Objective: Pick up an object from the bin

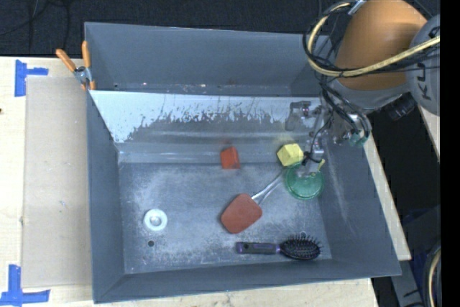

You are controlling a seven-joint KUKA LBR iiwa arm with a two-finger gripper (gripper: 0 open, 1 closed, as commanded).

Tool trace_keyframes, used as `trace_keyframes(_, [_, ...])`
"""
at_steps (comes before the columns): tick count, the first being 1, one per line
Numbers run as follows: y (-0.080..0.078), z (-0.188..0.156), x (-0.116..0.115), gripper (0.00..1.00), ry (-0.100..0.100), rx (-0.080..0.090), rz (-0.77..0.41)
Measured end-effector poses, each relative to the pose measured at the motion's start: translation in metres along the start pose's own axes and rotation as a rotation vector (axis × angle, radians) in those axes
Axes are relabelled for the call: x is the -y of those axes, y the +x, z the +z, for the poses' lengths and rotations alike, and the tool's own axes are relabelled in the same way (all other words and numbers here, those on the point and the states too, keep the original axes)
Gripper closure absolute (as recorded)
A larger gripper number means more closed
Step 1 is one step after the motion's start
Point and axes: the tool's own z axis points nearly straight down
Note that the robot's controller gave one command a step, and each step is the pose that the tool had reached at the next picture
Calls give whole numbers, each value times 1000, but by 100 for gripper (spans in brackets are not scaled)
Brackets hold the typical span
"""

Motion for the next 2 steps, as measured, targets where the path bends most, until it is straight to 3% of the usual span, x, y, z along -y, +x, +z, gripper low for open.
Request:
trace_keyframes(1, [-1,-5,0,100,1,8,-2])
trace_keyframes(2, [-1,-5,0,100,1,8,-2])
